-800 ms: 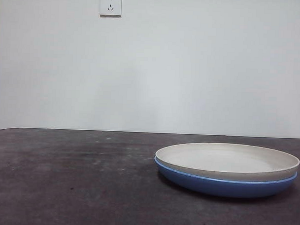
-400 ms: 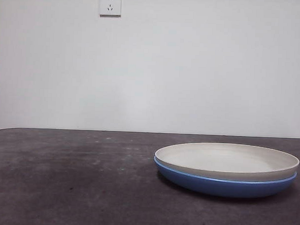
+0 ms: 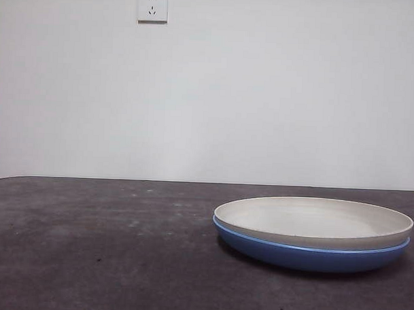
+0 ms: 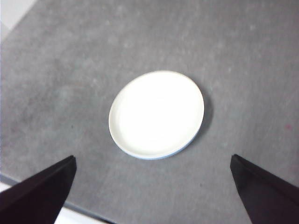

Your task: Pick up the white plate, put it on the blue plate, put it on desk

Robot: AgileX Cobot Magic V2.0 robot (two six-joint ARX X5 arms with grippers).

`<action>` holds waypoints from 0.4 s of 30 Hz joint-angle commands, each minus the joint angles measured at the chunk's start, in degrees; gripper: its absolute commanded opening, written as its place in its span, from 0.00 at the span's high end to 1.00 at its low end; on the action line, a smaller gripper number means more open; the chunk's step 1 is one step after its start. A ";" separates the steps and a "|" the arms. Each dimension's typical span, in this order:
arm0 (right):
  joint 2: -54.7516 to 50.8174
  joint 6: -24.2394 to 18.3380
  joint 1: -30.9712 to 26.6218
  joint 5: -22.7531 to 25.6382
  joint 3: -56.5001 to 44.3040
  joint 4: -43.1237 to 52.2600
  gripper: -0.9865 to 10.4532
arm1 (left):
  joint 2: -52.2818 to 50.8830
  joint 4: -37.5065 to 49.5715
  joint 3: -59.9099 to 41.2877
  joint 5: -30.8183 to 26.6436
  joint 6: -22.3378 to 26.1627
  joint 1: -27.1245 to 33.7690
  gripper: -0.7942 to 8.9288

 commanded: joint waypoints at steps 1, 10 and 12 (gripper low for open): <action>1.14 1.75 0.20 -0.04 1.16 -0.68 0.39 | -0.48 1.05 -0.52 0.39 1.22 -1.03 0.33; 4.87 4.22 0.22 -0.13 1.16 -1.73 0.39 | -1.03 1.64 -1.22 3.52 2.40 -2.60 0.33; 7.15 3.98 0.22 -0.20 1.16 -1.73 0.39 | -1.01 2.10 -1.22 3.52 2.62 -2.95 0.33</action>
